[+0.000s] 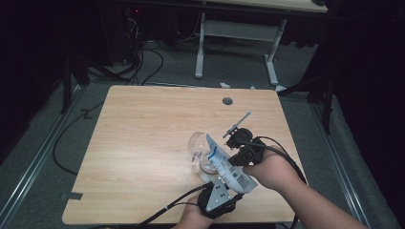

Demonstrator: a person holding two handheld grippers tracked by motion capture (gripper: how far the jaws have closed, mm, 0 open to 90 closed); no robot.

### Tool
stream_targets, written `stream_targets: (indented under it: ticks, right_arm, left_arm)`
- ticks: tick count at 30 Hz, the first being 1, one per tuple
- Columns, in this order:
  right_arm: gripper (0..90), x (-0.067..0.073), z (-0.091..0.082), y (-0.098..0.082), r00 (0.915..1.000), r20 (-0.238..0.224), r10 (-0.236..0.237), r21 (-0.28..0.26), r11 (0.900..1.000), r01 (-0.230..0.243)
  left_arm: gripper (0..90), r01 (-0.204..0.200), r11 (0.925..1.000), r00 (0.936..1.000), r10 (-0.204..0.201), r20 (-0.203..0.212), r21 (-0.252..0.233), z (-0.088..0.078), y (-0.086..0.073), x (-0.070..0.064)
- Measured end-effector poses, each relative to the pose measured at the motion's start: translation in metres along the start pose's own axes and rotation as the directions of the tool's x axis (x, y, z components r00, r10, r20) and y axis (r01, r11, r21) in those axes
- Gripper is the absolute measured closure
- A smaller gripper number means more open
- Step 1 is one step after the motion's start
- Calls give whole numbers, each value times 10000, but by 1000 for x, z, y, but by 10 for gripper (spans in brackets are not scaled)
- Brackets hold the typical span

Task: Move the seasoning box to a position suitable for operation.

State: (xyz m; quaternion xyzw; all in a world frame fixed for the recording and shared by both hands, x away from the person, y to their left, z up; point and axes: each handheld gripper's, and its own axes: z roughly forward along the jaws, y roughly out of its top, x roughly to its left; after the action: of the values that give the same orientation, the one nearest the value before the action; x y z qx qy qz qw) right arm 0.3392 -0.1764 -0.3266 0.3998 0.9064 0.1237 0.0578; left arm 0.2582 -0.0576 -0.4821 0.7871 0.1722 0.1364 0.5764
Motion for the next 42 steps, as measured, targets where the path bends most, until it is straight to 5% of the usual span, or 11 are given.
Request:
stream_targets:
  ticks: [42]
  right_arm:
    - [892,2,-3,3,9999,108,-56,-35,10000,56]
  left_arm:
    - [633,56,9999,10000,-56,9,-149,-1,4,0]
